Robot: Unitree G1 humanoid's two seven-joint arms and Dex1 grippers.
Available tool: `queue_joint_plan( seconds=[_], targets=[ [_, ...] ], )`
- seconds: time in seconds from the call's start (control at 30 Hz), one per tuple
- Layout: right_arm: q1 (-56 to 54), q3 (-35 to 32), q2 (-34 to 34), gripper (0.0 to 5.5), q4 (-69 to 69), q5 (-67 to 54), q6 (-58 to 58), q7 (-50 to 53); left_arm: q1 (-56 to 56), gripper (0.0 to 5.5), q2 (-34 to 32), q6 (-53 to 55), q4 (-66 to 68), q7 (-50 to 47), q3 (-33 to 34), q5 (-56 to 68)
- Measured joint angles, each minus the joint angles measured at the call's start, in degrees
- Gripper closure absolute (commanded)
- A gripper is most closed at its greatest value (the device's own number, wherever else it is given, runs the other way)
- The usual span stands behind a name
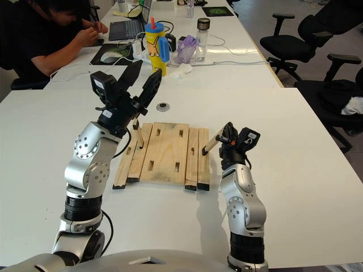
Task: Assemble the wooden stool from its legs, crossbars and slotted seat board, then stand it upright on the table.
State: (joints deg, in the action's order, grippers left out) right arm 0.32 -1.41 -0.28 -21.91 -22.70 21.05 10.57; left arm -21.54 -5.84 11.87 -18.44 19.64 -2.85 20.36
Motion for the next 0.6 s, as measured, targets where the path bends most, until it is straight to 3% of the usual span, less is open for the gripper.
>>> queue_joint_plan(
  seconds=[0.27, 0.6],
  targets=[
    [0.4, 3.2, -2.6, 5.03, 1.7, 7.7, -3.0, -3.0, 0.8, 2.56, 0.2, -0.3, -1.0, -1.9, 0.0, -1.3],
    [5.5, 6.0, -5.3, 5.03, 5.2, 15.1, -16.5, -9.0, 1.6, 2.56, 0.7, -2.0, -1.7, -2.0, -1.1, -2.5]
  ],
)
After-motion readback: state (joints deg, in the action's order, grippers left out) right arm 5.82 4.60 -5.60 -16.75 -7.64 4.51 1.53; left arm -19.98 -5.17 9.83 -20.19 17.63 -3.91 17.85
